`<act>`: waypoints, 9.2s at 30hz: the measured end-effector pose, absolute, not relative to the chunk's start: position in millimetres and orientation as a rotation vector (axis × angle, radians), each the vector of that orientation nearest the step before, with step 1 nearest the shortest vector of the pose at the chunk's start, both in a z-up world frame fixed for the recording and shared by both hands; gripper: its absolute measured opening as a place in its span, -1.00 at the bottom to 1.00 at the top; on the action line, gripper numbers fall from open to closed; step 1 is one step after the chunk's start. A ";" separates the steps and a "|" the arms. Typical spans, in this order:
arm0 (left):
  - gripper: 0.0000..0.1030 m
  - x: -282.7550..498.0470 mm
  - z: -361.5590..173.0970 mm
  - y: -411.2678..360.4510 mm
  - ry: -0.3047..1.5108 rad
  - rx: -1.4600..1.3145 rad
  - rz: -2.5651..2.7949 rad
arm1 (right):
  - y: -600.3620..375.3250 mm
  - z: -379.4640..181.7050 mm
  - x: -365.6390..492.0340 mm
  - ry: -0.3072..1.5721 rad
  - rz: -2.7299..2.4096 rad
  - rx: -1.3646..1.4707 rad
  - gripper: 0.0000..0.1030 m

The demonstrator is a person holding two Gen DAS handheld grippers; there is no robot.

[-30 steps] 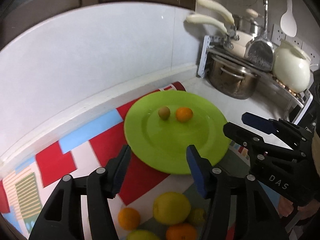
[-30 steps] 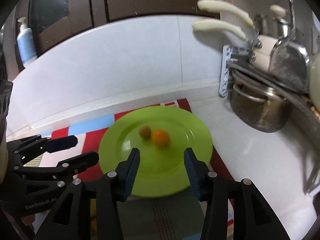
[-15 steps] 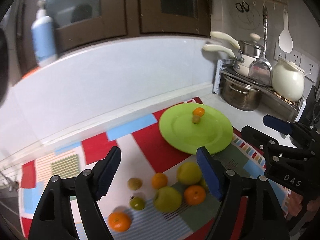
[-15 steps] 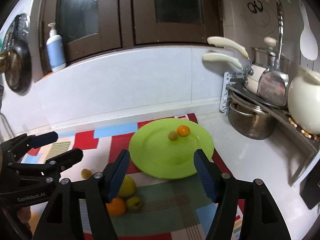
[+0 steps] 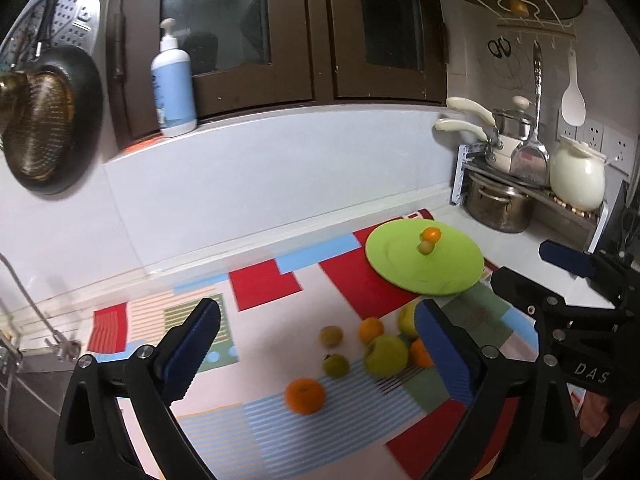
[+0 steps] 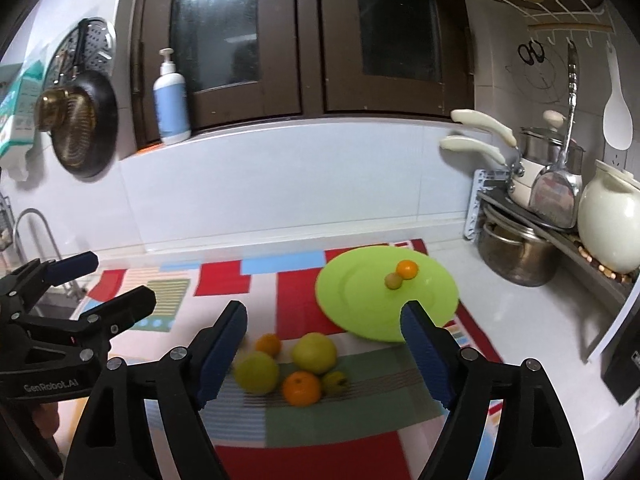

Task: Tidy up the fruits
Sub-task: 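Move both open tools back toward the fruit cluster, then grasp a tangerine with the left tool while the right tool grasps another tangerine, then lower both held tangerines onto the green plate and open both tools, then lift both open tools away from the plate toward the remaining fruit, then grasp a small brown fruit with the right tool while the left tool grasps a small green lime, then place the lime on the plate with the left tool while the right tool lowers its brown fruit there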

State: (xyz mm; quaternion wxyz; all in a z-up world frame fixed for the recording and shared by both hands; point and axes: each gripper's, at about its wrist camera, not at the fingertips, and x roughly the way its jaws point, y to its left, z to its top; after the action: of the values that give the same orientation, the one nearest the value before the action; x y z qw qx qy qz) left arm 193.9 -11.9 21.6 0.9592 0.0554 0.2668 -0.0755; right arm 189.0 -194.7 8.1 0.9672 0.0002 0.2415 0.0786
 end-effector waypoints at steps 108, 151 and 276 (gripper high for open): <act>-0.19 303.0 15.7 -124.8 0.587 0.139 -0.410 | -262.3 4.7 265.7 0.505 0.076 0.020 -0.20; 0.01 466.7 -71.8 -216.6 0.831 0.239 -0.459 | -322.3 -82.5 430.6 0.726 0.039 0.075 -0.02; -0.38 244.7 -33.2 -45.9 0.708 0.150 -0.433 | -199.3 -44.5 216.6 0.631 0.079 -0.047 -0.40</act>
State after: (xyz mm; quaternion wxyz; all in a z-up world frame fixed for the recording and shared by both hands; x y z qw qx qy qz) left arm 244.7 -45.9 -33.2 0.9124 0.0726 0.3438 -0.2100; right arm 216.6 -199.3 -44.5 0.9496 -0.0230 0.3102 0.0388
